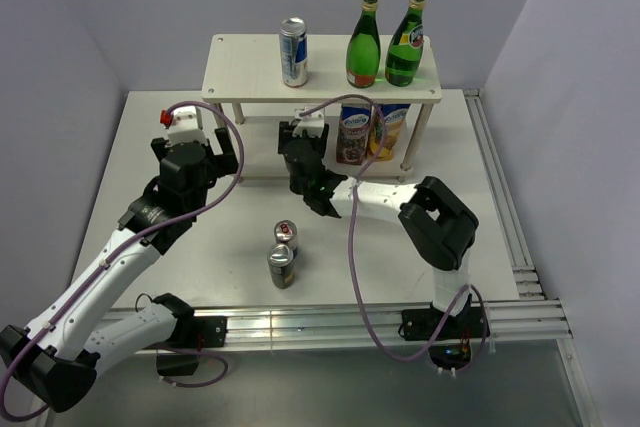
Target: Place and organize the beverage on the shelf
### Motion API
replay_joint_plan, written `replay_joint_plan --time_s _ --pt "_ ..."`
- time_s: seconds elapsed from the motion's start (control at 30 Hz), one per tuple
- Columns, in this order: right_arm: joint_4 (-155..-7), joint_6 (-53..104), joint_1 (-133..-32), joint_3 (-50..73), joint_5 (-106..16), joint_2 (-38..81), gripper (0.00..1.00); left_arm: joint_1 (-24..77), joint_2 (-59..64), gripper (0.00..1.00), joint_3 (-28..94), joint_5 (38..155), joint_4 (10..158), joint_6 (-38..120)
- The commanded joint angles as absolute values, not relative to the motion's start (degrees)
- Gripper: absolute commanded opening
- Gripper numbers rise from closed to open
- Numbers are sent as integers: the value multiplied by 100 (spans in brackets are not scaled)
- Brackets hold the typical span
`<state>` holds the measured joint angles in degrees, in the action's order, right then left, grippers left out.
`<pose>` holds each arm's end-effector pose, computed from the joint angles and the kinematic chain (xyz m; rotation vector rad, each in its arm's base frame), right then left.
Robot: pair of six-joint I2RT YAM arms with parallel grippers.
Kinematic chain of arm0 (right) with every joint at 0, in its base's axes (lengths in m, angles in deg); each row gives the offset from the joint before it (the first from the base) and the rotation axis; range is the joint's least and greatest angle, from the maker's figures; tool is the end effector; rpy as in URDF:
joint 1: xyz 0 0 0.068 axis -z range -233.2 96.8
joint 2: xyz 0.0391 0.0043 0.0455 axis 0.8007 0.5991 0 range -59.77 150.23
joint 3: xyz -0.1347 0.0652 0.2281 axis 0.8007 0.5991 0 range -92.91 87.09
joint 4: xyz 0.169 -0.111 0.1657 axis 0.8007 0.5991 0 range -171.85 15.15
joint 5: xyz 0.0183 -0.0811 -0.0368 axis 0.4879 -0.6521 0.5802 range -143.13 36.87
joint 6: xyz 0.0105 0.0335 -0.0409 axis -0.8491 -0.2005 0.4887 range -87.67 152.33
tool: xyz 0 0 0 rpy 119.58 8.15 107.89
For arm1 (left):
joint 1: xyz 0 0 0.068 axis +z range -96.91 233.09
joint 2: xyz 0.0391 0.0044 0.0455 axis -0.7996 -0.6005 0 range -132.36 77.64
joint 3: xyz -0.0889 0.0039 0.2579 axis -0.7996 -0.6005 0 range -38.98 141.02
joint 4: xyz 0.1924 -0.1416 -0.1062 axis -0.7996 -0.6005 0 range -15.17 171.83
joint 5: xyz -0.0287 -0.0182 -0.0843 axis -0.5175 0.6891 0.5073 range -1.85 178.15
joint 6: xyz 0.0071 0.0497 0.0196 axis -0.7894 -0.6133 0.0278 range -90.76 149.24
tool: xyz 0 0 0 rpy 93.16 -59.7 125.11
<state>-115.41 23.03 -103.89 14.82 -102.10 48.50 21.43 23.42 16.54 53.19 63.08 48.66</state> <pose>0.2954 0.3184 0.2646 0.0804 1.5982 0.1242 0.1874 -0.0915 0.3622 -0.2184 1.8062 -0.0572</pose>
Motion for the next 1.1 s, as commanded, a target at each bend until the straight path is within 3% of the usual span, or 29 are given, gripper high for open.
replay_joint_plan --time_s 0.0,0.6,0.67,0.7,0.8,1.07 --pt "-12254 2266 -10628 1598 -10560 4631 0 2198 2438 99 1885 5299 6416 4963" --pt "-12105 2381 -10655 1002 -10586 5299 0 2216 2491 99 1885 5299 6399 4981" --pt "-12026 2398 -10646 931 -10595 5369 12 2207 2499 99 1876 5299 6416 4972" --pt "-12026 2407 -10637 905 -10604 5387 35 2215 2491 99 1876 5291 6407 4981" --pt "-12052 2460 -10637 878 -10578 5431 63 2216 2491 99 1876 5299 6399 4972" --pt "-11999 2469 -10628 869 -10586 5466 91 2207 2508 99 1885 5290 6407 4981"
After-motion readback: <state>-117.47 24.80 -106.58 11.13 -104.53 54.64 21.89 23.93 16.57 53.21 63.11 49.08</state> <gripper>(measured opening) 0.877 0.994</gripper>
